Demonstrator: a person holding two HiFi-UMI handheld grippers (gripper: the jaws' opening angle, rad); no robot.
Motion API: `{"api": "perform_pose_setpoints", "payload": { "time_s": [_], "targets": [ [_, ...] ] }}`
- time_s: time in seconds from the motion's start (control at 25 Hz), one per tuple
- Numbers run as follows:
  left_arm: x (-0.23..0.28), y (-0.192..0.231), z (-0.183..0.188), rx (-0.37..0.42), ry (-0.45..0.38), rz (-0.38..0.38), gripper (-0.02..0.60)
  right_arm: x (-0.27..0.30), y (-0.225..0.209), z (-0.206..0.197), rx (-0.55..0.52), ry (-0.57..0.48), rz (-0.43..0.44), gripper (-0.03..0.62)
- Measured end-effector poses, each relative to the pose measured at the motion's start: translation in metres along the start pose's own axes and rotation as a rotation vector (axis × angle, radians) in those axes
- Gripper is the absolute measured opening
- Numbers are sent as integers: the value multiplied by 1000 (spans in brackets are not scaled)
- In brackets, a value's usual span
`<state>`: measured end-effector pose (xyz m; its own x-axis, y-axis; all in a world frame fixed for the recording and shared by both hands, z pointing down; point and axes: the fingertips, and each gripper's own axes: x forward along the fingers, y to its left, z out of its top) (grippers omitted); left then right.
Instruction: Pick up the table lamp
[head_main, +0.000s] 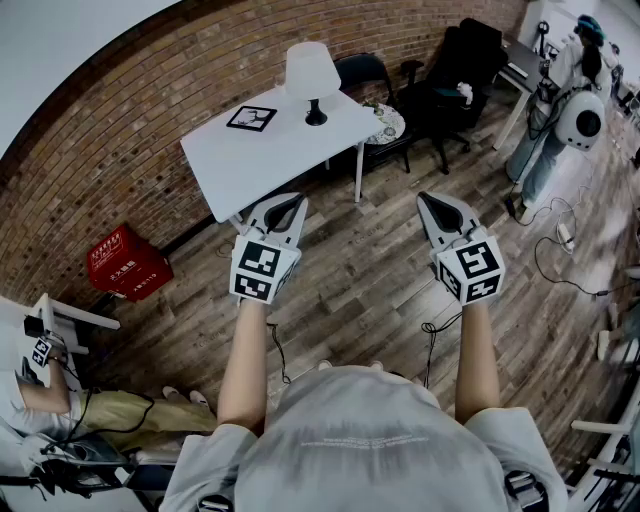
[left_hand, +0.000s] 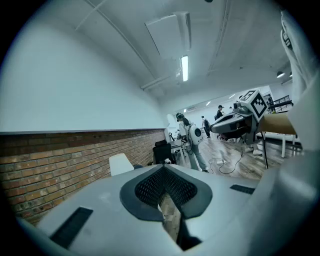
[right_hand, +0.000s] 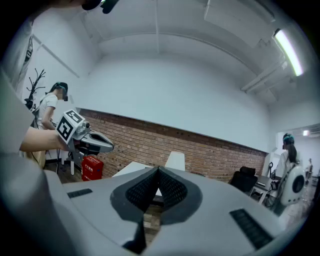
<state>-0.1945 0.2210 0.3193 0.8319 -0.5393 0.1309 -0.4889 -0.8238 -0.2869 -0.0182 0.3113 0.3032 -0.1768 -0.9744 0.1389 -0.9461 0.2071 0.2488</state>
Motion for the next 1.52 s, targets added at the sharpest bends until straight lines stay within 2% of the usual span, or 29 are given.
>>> {"api": "perform_pose_setpoints", "payload": {
  "time_s": [0.56, 0.68, 0.84, 1.04, 1.36, 1.52],
  "targets": [
    [19, -15, -17, -9, 50, -12, 14, 2, -23, -12, -4, -30, -21, 2],
    [20, -17, -20, -16, 61, -6, 14, 4, -21, -16, -6, -19, 14, 2],
    [26, -26, -19, -28, 68, 1, 14, -3, -26, -16, 44, -40, 53, 0],
    [37, -41, -17, -43, 78, 10, 14, -8, -42, -27, 33, -16, 67, 0],
    [41, -64, -21, -77, 106, 61, 15, -22, -68, -42, 71, -38, 78, 0],
    [45, -77, -22, -82, 116, 56, 15, -29, -74, -52, 83, -40, 84, 0]
  ]
}}
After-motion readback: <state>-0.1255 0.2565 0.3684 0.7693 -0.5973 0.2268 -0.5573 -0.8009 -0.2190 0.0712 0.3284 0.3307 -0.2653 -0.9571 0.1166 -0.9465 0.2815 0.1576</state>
